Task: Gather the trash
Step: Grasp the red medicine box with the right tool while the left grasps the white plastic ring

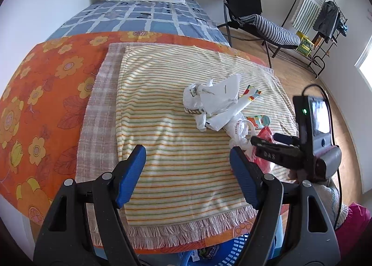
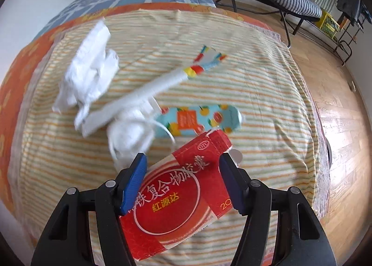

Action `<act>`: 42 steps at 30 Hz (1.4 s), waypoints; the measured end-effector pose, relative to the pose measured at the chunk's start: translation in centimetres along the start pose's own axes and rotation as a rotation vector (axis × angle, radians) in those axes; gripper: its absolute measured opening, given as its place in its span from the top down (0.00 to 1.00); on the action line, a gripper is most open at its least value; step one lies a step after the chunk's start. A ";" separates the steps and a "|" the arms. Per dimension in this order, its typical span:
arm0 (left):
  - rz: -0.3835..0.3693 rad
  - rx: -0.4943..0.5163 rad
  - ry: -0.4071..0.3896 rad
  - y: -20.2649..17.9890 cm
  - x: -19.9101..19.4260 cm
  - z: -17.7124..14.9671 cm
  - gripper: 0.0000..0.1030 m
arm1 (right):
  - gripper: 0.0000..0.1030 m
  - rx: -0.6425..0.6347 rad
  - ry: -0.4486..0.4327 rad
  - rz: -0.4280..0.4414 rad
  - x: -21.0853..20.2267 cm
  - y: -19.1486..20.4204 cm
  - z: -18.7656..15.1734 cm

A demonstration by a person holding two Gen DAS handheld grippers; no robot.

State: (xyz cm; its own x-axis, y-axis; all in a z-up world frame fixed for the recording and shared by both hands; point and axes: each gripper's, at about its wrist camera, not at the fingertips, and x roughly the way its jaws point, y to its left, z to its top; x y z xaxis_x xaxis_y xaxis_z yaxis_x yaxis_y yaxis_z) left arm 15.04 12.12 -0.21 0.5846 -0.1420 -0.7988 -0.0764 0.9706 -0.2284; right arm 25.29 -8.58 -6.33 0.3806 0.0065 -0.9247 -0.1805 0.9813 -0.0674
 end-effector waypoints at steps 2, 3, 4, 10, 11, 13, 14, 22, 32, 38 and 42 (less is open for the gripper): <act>-0.003 0.002 0.009 -0.3 0.4 0.0 0.25 | 0.38 -0.024 0.006 0.012 0.3 -0.9 -0.9; -0.004 0.004 0.013 -0.6 0.7 0.0 0.25 | 0.38 -0.038 -0.007 0.021 0.2 -1.3 -1.3; -0.006 0.006 0.018 -0.8 1.1 0.0 0.25 | 0.38 -0.054 -0.019 0.014 0.0 -1.8 -1.6; -0.036 0.021 0.048 -3.0 3.4 0.3 0.25 | 0.37 0.048 -0.007 0.167 -1.5 -5.3 -3.0; -0.047 0.022 0.050 -3.4 3.7 0.4 0.25 | 0.34 0.104 0.011 0.245 -1.7 -5.9 -3.5; -0.070 0.019 0.054 -4.3 4.4 0.6 0.25 | 0.33 0.191 0.047 0.332 -1.6 -6.6 -4.6; -0.085 0.019 0.059 -4.9 4.9 0.6 0.26 | 0.33 0.221 0.053 0.355 -1.5 -6.8 -5.1; -0.122 0.082 0.146 -8.9 9.0 0.0 0.43 | 0.30 0.413 0.070 0.550 1.5 -9.1 -7.6; -0.125 0.030 0.190 -9.9 14.2 1.2 0.58 | 0.32 0.414 -0.021 0.594 1.6 -7.9 -7.2; -0.153 -0.033 0.229 -8.5 16.0 1.0 0.78 | 0.43 0.438 -0.033 0.623 2.0 -8.7 -6.5; -0.158 -0.031 0.242 -8.3 16.3 0.5 0.84 | 0.46 0.486 -0.033 0.693 2.1 -9.6 -6.6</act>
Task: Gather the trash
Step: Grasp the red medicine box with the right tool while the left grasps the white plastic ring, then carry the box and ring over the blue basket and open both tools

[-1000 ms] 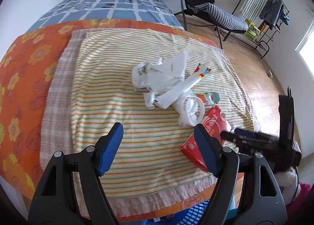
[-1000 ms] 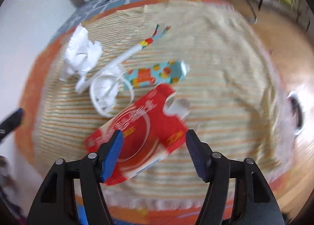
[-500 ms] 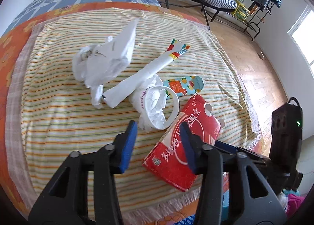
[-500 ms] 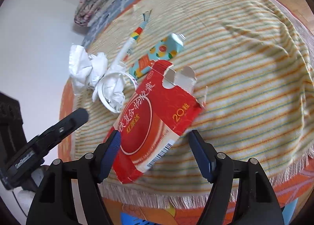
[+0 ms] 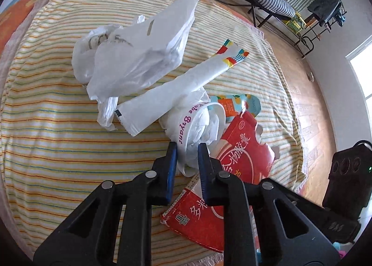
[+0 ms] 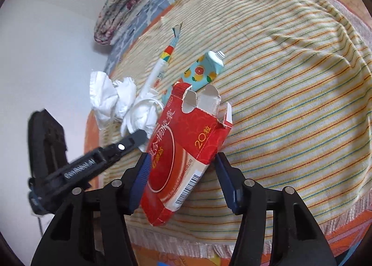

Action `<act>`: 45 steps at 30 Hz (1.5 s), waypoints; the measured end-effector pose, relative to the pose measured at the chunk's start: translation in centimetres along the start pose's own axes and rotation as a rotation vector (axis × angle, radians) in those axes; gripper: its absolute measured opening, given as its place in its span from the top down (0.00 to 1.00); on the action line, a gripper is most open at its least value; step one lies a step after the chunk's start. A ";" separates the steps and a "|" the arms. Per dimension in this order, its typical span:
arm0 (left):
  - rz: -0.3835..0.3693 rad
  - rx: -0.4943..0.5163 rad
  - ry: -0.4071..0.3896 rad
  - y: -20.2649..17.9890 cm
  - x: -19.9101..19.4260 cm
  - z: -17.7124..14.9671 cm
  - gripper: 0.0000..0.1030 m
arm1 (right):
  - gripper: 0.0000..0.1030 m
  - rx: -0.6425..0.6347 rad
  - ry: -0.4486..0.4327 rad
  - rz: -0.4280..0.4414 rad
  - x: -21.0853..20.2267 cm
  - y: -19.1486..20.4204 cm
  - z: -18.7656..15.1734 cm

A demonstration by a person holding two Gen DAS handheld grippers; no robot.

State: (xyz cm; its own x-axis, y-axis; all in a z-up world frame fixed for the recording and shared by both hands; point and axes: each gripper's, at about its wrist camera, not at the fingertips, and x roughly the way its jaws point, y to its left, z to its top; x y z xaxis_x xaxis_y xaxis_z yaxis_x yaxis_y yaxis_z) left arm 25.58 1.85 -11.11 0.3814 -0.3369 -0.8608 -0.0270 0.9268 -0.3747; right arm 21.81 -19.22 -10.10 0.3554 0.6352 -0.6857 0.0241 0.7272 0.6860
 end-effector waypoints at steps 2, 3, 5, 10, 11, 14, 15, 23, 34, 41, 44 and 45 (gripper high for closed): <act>0.004 -0.002 0.002 0.2 0.0 -0.2 0.84 | 0.46 0.019 -0.008 0.034 -0.2 0.0 0.1; 0.002 -0.006 0.001 0.2 0.0 -0.2 0.85 | 0.46 0.017 -0.015 0.038 -0.2 0.1 0.1; -0.015 -0.018 0.004 0.4 -0.1 -0.2 0.85 | 0.56 0.008 -0.019 0.066 -0.2 0.5 0.1; -0.004 -0.001 0.014 -0.1 0.1 -0.6 0.85 | 0.67 -0.067 0.029 0.067 1.1 2.8 -0.5; 0.003 0.001 0.012 -0.1 0.0 -0.7 0.85 | 0.68 -0.095 0.025 0.040 1.2 3.3 -0.7; -0.005 -0.027 0.019 0.3 -0.6 -0.6 0.80 | 0.73 -0.122 0.021 0.000 1.2 3.9 -0.9; -0.007 -0.035 0.024 0.5 -0.6 -0.6 0.72 | 0.73 -0.119 0.023 0.000 1.2 3.9 -0.8; -0.033 -0.081 -0.017 2.8 -2.3 -0.2 0.67 | 0.76 -0.142 0.018 -0.022 0.0 3.9 -1.0; -0.040 -0.071 -0.051 1.6 -1.7 0.4 0.78 | 0.81 -0.220 -0.002 -0.070 -2.1 5.0 -1.4; -0.054 -0.063 -0.082 1.4 -2.1 0.3 0.94 | 0.81 -0.231 -0.018 -0.090 -2.6 4.8 -1.2; -0.073 -0.063 -0.106 1.3 -3.3 0.3 0.94 | 0.83 -0.246 -0.027 -0.099 -3.2 4.7 -1.3; -0.082 -0.062 -0.112 1.2 -3.7 0.2 0.94 | 0.83 -0.252 -0.031 -0.104 -3.3 4.7 -1.3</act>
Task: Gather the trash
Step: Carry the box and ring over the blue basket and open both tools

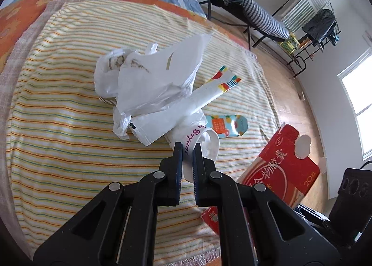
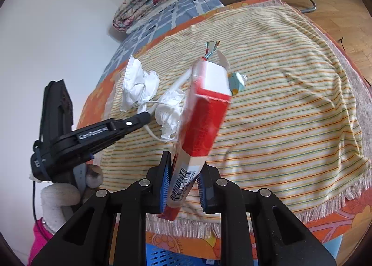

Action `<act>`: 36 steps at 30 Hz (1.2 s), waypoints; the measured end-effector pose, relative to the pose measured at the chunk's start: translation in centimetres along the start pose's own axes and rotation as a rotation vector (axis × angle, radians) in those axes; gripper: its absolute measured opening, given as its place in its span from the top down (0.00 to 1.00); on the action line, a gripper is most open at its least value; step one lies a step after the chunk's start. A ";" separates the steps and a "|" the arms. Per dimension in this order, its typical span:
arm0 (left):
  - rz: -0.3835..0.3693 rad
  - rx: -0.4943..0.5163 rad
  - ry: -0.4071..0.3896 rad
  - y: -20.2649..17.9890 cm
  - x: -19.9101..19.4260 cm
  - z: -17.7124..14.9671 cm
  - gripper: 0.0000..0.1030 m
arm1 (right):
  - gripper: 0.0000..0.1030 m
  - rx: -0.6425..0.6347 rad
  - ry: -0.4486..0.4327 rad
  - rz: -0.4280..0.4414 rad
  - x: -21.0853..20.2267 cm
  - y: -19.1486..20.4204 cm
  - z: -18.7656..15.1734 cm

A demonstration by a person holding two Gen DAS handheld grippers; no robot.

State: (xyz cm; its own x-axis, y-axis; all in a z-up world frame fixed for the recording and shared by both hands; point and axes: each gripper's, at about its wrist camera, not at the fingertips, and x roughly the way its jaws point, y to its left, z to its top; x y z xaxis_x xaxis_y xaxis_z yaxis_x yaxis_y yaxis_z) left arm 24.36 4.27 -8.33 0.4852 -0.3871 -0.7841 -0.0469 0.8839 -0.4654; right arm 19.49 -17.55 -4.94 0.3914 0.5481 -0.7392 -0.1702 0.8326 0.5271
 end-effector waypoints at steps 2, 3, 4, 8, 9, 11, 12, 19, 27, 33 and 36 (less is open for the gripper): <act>-0.018 0.003 -0.011 -0.1 -0.8 0.0 0.94 | 0.83 -0.008 -0.006 -0.007 -0.2 0.0 0.0; -0.027 0.007 -0.018 -0.2 -1.3 -0.1 0.94 | 0.83 -0.010 -0.008 -0.009 -0.3 0.0 0.0; -0.036 0.012 -0.023 -0.3 -1.6 -0.1 0.94 | 0.83 -0.012 -0.009 -0.011 -0.4 0.0 0.0; -0.037 0.047 -0.037 -0.9 -3.3 -0.4 0.94 | 0.83 -0.024 -0.017 -0.021 -0.8 0.0 0.0; -0.043 0.053 -0.040 -1.0 -3.7 -0.5 0.94 | 0.83 -0.029 -0.019 -0.024 -0.9 0.0 -0.1; -0.045 0.066 -0.045 -1.0 -4.6 -0.8 0.94 | 0.85 -0.042 -0.025 -0.030 -1.3 0.2 -0.3; -0.042 0.072 -0.045 -0.9 -4.9 -1.0 0.94 | 0.85 -0.049 -0.028 -0.033 -1.5 0.3 -0.4; -0.013 0.124 -0.037 -0.5 -7.1 -3.0 0.94 | 0.86 -0.113 -0.053 -0.061 -3.0 1.4 -1.1; 0.009 0.199 -0.034 -0.8 -9.8 -6.7 0.94 | 0.86 -0.214 -0.079 -0.088 -4.9 3.7 -3.2; 0.019 0.233 -0.010 -0.5 -11.0 -9.8 0.94 | 0.86 -0.294 -0.083 -0.103 -6.4 5.2 -5.9; 0.021 0.245 0.005 -0.4 -11.4 -11.3 0.94 | 0.86 -0.325 -0.076 -0.112 -7.0 5.7 -7.6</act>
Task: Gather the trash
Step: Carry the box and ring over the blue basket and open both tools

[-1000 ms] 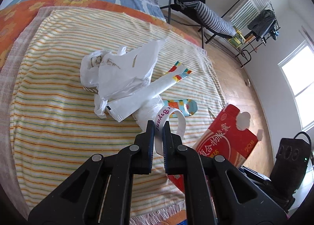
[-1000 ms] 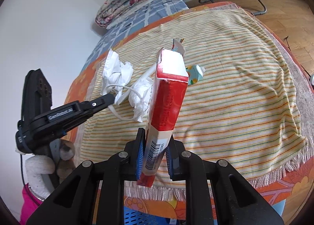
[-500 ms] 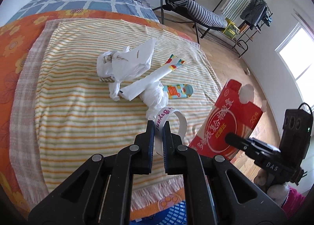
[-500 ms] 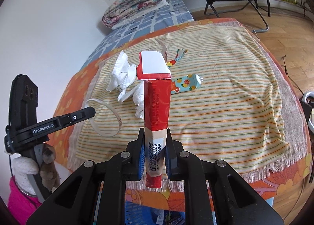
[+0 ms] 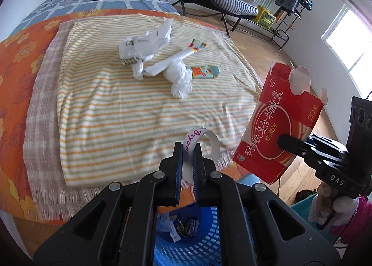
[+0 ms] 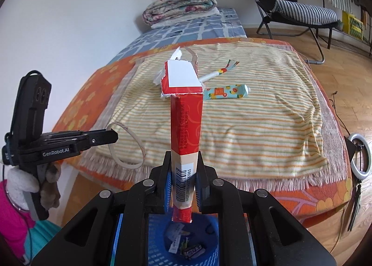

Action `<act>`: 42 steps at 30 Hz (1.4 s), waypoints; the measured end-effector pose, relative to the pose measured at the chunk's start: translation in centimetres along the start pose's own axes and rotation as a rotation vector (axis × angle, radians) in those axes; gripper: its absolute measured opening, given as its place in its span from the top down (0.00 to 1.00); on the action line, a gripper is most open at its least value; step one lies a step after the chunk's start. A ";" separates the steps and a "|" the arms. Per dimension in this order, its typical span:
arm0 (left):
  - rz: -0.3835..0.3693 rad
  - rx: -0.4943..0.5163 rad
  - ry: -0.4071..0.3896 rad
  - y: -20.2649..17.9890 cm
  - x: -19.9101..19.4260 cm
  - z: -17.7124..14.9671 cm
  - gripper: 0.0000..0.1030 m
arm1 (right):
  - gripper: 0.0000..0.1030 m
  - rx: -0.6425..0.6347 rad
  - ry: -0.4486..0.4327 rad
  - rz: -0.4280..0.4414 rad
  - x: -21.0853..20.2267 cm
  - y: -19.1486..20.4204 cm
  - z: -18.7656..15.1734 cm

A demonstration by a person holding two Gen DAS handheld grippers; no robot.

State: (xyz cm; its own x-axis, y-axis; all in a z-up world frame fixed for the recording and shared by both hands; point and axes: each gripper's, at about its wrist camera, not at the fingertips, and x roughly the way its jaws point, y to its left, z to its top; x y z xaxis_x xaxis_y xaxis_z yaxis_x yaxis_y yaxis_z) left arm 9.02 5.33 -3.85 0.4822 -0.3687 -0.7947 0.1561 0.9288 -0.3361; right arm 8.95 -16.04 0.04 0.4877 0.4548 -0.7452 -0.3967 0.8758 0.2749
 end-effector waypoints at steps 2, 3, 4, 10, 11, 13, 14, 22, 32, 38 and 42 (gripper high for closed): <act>0.003 0.015 0.009 -0.3 -0.3 -1.1 0.94 | 0.86 -0.016 0.002 -0.004 -0.6 0.4 -0.8; 0.005 0.021 0.012 -0.5 -0.3 -1.5 0.94 | 0.86 -0.021 0.004 -0.005 -0.8 0.5 -1.2; 0.006 0.026 0.016 -0.7 -0.4 -2.0 0.94 | 0.86 -0.026 0.008 -0.007 -1.0 0.6 -1.5; -0.002 0.050 0.046 -1.7 -0.6 -4.9 0.94 | 0.86 -0.038 0.051 -0.001 -1.9 1.0 -4.2; 0.000 0.055 0.049 -1.9 -0.5 -5.2 0.94 | 0.86 -0.038 0.059 0.000 -1.9 1.1 -4.6; -0.002 0.064 0.063 -2.3 -0.4 -6.2 0.94 | 0.86 -0.041 0.078 -0.003 -1.9 1.2 -5.5; -0.004 0.067 0.070 -2.5 -0.3 -6.7 0.94 | 0.86 -0.042 0.085 -0.003 -1.9 1.2 -5.9; -0.001 0.094 0.139 -3.5 1.2 -9.9 0.94 | 0.86 -0.052 0.152 -0.010 -1.4 1.2 -8.8; 0.005 0.127 0.201 -4.3 2.3 -12.5 0.94 | 0.85 -0.058 0.225 -0.020 -0.6 1.4 -11.4; 0.019 0.140 0.221 -4.7 2.8 -13.5 0.94 | 0.83 -0.048 0.257 -0.024 -0.3 1.3 -12.2; 0.032 0.139 0.236 -4.7 3.2 -13.8 0.93 | 0.83 -0.048 0.284 -0.026 0.0 1.3 -12.7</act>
State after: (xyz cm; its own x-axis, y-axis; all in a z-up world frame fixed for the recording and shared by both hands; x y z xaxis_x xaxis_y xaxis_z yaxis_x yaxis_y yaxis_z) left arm -2.07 -0.78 -11.76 0.2774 -0.3222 -0.9051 0.2687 0.9305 -0.2489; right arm -1.44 -16.92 -7.29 0.2632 0.3631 -0.8938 -0.4268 0.8747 0.2296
